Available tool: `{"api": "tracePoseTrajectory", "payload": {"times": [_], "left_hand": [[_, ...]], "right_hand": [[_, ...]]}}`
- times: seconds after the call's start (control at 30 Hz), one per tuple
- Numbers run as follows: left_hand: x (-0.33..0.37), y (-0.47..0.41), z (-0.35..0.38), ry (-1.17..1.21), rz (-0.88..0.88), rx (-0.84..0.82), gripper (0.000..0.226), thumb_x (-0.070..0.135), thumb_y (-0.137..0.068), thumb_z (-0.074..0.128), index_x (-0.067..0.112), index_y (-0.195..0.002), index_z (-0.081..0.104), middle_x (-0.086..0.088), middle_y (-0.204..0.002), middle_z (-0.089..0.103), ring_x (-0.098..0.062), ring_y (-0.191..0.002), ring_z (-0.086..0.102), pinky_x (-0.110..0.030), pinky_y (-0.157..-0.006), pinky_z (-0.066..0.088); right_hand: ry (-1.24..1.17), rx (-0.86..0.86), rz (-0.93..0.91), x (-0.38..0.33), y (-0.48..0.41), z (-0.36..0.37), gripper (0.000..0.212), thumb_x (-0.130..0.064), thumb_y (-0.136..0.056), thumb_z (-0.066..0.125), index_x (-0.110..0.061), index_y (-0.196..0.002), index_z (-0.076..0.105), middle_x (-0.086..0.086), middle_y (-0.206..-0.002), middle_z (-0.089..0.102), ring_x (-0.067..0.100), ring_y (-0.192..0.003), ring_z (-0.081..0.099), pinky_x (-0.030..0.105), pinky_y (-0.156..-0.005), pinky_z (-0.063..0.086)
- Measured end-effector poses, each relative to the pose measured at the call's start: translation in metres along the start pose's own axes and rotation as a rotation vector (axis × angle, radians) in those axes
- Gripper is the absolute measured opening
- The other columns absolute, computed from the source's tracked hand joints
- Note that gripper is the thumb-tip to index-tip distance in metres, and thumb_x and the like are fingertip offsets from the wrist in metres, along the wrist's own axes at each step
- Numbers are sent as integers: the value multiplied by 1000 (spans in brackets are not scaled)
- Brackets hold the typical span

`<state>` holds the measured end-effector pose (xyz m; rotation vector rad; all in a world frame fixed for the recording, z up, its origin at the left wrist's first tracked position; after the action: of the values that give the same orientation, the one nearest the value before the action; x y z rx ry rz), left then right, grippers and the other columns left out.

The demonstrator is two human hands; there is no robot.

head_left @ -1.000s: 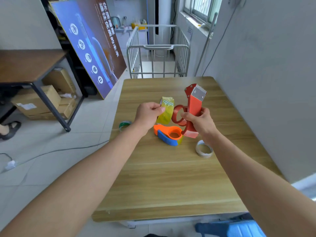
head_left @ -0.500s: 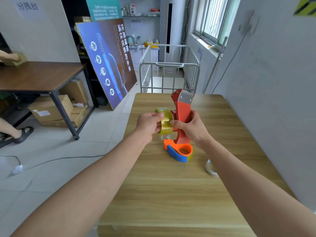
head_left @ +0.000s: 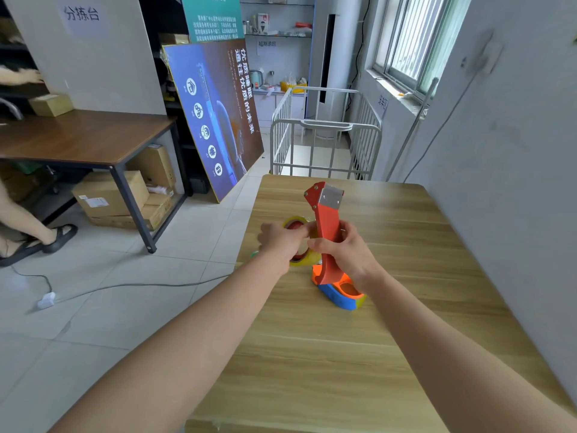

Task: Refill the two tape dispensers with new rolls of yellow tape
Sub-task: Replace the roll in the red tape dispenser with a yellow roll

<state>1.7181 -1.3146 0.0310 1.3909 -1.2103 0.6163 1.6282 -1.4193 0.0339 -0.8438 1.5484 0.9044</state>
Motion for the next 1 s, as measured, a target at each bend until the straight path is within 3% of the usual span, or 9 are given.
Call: {"api": "tracePoseTrajectory", "payload": {"times": [0.1,0.2,0.37,0.47,0.57,0.67,0.8,0.9,1.0], "left_hand": [[-5,2,-6,-37,-117,-55,125,66,-41,79,22,-141,18,-9,-140,32,-33,-127,40,-46,-89,51],[-8,-1,-7,55,-142,-254,116,65,-39,80,21,-135,30,-10,-133,46,-30,-112,53,-48,-81,55],[-12,-6,-10,114,-44,-306,105,48,-51,84,24,-135,25,-7,-125,49,-28,-111,54,-50,-88,53],[-13,-6,-12,130,-24,-357,104,47,-51,84,25,-135,26,-8,-126,51,-29,-109,56,-49,-88,53],[-16,-7,-13,203,-44,-393,96,51,-56,80,26,-135,31,-10,-130,52,-32,-107,59,-51,-85,54],[-16,-4,-13,225,-75,-432,89,62,-58,73,26,-132,38,-9,-127,57,-32,-103,63,-49,-75,57],[-22,-10,-13,222,-78,-470,97,74,-50,68,20,-128,47,-9,-120,65,-31,-104,65,-47,-73,57],[-17,-8,-15,275,-14,-495,65,62,-76,56,17,-123,53,-6,-115,68,-25,-102,65,-40,-77,55],[-9,-10,-18,270,61,-529,48,46,-81,60,13,-116,59,-6,-103,66,-23,-96,62,-35,-80,50]], "right_hand": [[-94,-56,39,3,-3,2,48,-15,-78,74,-18,-117,47,3,-107,60,15,-87,60,20,-52,52],[-189,-117,67,10,-5,4,56,-19,-71,77,-17,-119,49,12,-117,60,23,-96,62,29,-59,56],[-170,-230,37,14,-8,7,66,-20,-62,78,-16,-121,50,3,-105,61,16,-91,60,34,-78,52],[-226,-325,45,17,-10,11,76,-17,-60,81,-9,-128,49,3,-103,62,23,-101,62,49,-86,55],[-287,-386,45,19,-10,12,66,-6,-68,76,-12,-129,50,7,-111,67,33,-110,64,59,-93,50],[-276,-451,32,19,-10,13,67,-4,-71,75,-13,-132,50,14,-123,66,36,-113,63,55,-88,54],[-239,-509,48,16,-10,15,83,-23,-53,91,-9,-126,55,11,-109,73,30,-106,68,37,-83,58],[-244,-531,55,21,-11,15,75,-25,-46,93,-7,-114,66,12,-109,73,28,-105,68,39,-93,55],[-157,-513,20,24,-11,16,58,-2,-56,83,-4,-111,66,12,-109,72,26,-107,66,37,-97,51]]}}
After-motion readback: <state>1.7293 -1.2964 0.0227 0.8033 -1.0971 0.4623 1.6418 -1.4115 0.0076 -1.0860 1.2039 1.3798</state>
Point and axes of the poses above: each hand's wrist, its own y-axis away from the middle knuckle, its own z-axis out of the palm, x = y × z, the point moved 3 cm from there along -y, towards the middle knuckle
